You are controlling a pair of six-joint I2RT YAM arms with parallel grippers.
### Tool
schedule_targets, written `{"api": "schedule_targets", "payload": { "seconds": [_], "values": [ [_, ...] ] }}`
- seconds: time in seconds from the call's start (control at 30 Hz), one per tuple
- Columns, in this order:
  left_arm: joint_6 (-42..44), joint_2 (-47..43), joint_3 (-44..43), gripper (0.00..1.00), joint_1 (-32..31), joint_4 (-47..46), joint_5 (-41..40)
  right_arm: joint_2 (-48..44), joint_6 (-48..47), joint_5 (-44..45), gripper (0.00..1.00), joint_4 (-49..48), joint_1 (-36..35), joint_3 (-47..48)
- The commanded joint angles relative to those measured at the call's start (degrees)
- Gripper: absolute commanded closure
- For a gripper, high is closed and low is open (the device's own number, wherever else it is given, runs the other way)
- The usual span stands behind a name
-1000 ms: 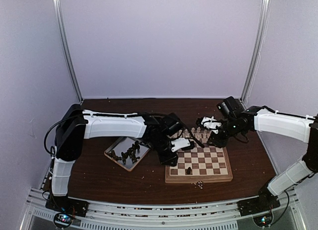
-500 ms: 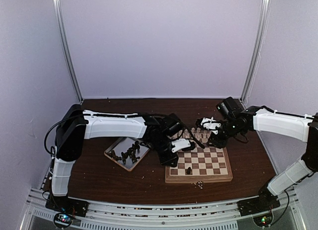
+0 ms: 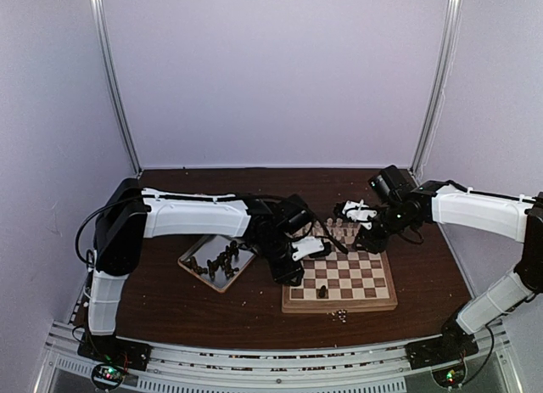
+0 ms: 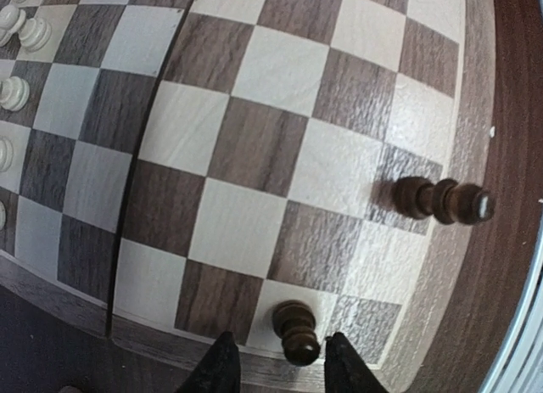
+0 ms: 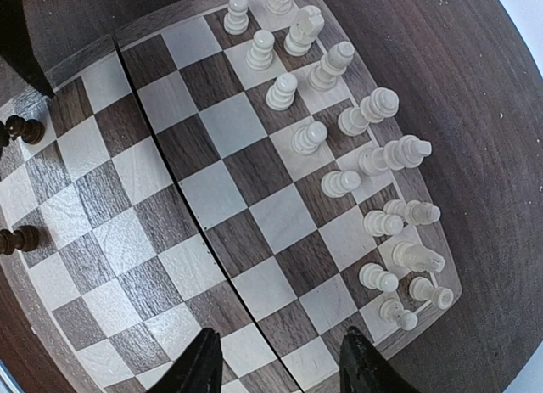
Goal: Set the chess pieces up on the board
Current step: Place the pawn at h7, then pick up the bishop from the storage box.
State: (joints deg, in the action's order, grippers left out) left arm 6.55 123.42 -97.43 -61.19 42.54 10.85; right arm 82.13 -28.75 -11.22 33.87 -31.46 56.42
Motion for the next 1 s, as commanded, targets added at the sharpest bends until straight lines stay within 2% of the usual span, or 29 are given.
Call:
{"api": "schedule_targets", "payload": {
  "seconds": [0.0, 0.17, 0.3, 0.47, 0.6, 0.8, 0.97],
  "values": [
    [0.0, -5.4, 3.3, 0.54, -0.2, -1.0, -3.4, 0.5, -0.5, -0.6, 0.52, 0.8, 0.3, 1.5],
    [-1.0, -15.6, 9.7, 0.53, 1.4, -1.5, -6.8, 0.7, -0.6, -0.5, 0.52, 0.9, 0.3, 1.5],
    [-5.4, -23.2, 16.9, 0.52, 8.0, -3.3, -9.1, 0.6, -0.5, -0.4, 0.52, 0.9, 0.3, 1.7],
    [-12.0, -26.5, 23.0, 0.55, 17.4, -0.9, -12.3, 0.7, -0.5, -0.6, 0.52, 1.0, 0.2, 1.8],
    [-13.5, -30.2, 28.9, 0.53, 19.2, -0.2, -11.2, 0.6, -0.5, -0.6, 0.52, 1.0, 0.2, 1.7],
    [-13.8, -29.6, 31.9, 0.54, 19.2, 2.5, -12.1, 1.5, -0.8, -1.1, 0.52, 1.4, 0.1, 2.1],
    [-16.1, -25.7, 31.0, 0.56, 19.5, 2.6, -17.5, 1.7, -0.8, -1.3, 0.52, 1.8, 0.0, 2.2]
  ]
}}
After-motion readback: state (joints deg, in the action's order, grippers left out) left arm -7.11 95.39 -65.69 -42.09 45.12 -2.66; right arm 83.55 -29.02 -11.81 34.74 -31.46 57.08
